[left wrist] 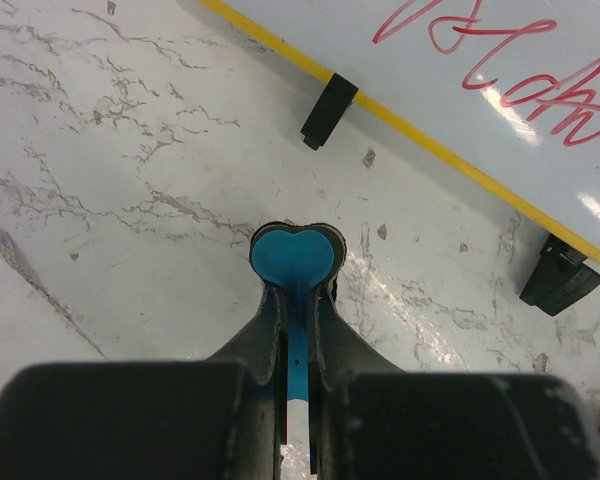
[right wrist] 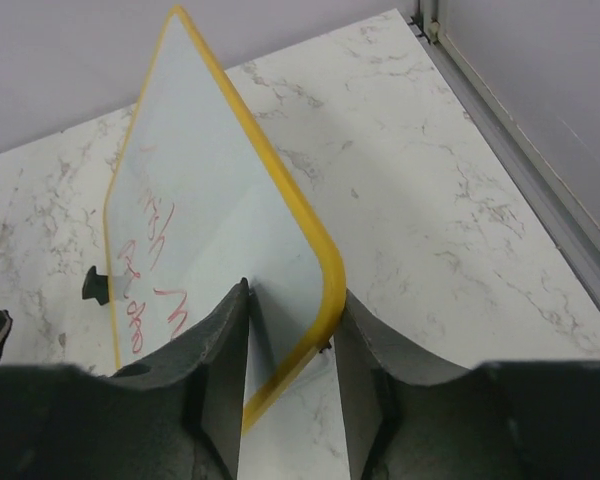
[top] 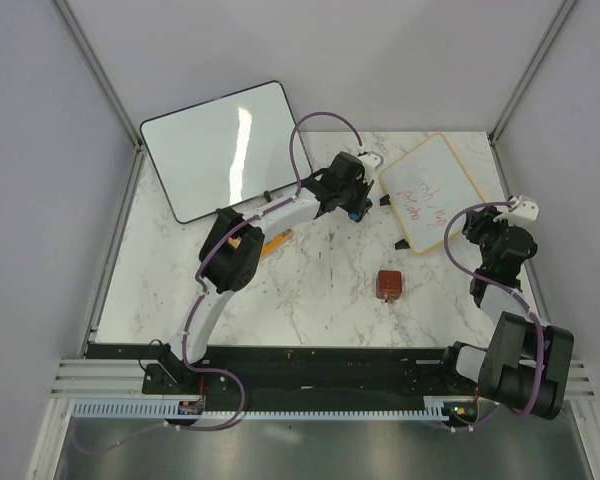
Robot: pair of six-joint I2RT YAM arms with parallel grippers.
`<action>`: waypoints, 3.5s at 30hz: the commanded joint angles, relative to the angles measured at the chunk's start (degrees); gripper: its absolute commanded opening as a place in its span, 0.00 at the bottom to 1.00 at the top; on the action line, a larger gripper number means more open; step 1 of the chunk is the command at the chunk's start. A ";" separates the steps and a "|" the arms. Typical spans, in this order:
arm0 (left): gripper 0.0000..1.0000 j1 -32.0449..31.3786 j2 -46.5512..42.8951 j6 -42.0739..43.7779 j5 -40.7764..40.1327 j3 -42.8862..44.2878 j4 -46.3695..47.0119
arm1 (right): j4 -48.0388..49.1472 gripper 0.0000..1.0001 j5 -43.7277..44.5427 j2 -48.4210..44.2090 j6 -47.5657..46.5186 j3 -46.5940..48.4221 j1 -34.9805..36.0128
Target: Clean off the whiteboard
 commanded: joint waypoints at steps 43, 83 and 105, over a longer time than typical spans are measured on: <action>0.02 -0.61 -9.52 0.23 0.55 -9.11 4.22 | 32.23 0.98 3.88 10.13 -9.98 -14.44 16.47; 0.02 -1.14 -8.55 -0.21 0.90 -9.90 4.75 | 30.13 0.98 5.03 18.68 -14.11 -9.34 19.98; 0.02 -2.02 -5.65 3.48 -6.22 -5.59 -1.32 | 30.13 0.98 5.03 18.68 -14.20 -9.43 19.98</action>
